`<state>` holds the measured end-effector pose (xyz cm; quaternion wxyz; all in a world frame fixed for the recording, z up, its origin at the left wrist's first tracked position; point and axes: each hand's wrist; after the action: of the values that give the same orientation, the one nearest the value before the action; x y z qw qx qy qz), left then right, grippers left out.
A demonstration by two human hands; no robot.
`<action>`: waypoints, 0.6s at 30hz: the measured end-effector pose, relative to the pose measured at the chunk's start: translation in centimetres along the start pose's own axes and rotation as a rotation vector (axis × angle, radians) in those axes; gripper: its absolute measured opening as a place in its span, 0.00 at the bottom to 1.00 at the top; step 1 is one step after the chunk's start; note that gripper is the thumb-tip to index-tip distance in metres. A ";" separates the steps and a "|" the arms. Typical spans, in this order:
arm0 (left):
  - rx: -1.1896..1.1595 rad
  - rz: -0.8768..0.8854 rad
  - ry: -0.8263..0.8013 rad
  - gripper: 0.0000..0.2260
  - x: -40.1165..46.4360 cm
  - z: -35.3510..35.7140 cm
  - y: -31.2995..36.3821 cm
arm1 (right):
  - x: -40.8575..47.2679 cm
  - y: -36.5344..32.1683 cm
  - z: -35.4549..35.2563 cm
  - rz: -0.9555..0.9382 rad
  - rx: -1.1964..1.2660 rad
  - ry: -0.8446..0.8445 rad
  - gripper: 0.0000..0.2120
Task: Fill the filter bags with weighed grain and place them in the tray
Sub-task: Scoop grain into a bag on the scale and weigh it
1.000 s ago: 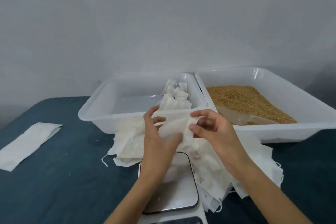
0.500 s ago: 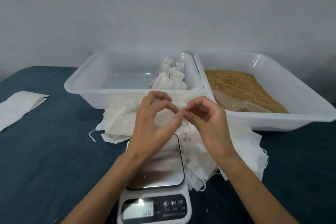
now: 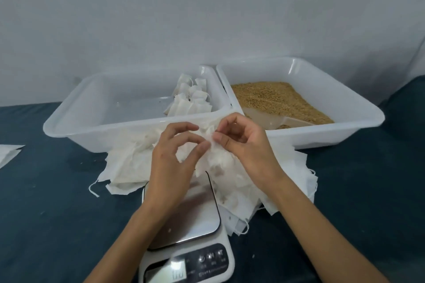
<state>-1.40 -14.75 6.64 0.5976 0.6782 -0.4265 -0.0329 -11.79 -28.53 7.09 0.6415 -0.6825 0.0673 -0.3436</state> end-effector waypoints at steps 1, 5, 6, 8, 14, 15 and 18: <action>0.007 0.007 0.016 0.06 0.0 0.0 -0.1 | -0.1 0.0 -0.2 -0.008 -0.005 0.001 0.09; 0.001 0.037 0.073 0.07 0.2 -0.3 0.0 | -0.2 0.4 -0.2 -0.058 -0.181 0.027 0.07; 0.002 0.033 0.075 0.06 0.2 -0.4 -0.1 | -0.3 0.6 0.0 -0.065 -0.239 0.036 0.07; -0.003 0.027 0.065 0.05 0.1 -0.3 -0.2 | -0.5 0.8 0.3 -0.065 -0.319 0.047 0.07; 0.019 0.098 0.026 0.04 0.0 0.3 -0.8 | -0.7 1.2 0.4 -0.017 -0.333 0.071 0.07; -0.003 0.097 0.032 0.02 0.1 0.2 -1.0 | -0.5 1.2 0.3 -0.019 -0.307 0.075 0.06; -0.204 -0.066 0.015 0.17 0.2 0.0 -1.0 | -0.3 0.6 -0.3 -0.018 -0.167 0.090 0.05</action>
<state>-0.68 -14.96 5.90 0.6653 0.6277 -0.3938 -0.0909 -11.90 -28.71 6.39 0.5755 -0.7181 0.1187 -0.3729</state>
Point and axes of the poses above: each hand's wrist, its own x-axis towards the middle knuckle, its own z-axis out of the palm, y = z × x, and after that the axes turned 6 degrees about -x, right-handed
